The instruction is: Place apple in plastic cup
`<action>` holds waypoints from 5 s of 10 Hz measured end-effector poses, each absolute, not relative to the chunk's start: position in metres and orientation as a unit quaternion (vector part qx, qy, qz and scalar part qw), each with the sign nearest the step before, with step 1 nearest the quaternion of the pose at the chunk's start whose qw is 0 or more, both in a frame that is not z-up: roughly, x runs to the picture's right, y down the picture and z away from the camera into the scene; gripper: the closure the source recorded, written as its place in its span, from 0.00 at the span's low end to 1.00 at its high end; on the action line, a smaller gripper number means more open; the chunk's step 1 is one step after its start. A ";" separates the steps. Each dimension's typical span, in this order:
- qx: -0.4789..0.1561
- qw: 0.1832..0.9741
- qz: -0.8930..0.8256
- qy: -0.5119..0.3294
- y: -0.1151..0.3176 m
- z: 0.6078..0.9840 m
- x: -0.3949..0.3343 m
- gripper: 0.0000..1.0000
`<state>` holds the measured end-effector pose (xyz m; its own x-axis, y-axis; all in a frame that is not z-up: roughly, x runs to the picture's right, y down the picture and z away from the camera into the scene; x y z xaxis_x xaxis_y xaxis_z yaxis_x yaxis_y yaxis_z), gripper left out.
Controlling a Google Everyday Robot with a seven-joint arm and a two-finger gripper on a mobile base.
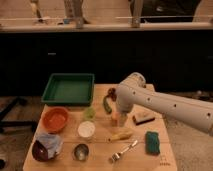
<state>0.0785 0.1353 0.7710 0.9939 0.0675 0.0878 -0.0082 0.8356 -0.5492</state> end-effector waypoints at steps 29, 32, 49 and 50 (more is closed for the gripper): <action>-0.319 0.942 0.030 -0.104 0.151 0.855 0.086 0.97; -0.304 0.946 0.010 -0.107 0.133 0.834 0.074 1.00; -0.284 0.943 -0.115 -0.129 0.110 0.790 -0.030 1.00; -0.284 0.943 -0.115 -0.129 0.110 0.790 -0.029 1.00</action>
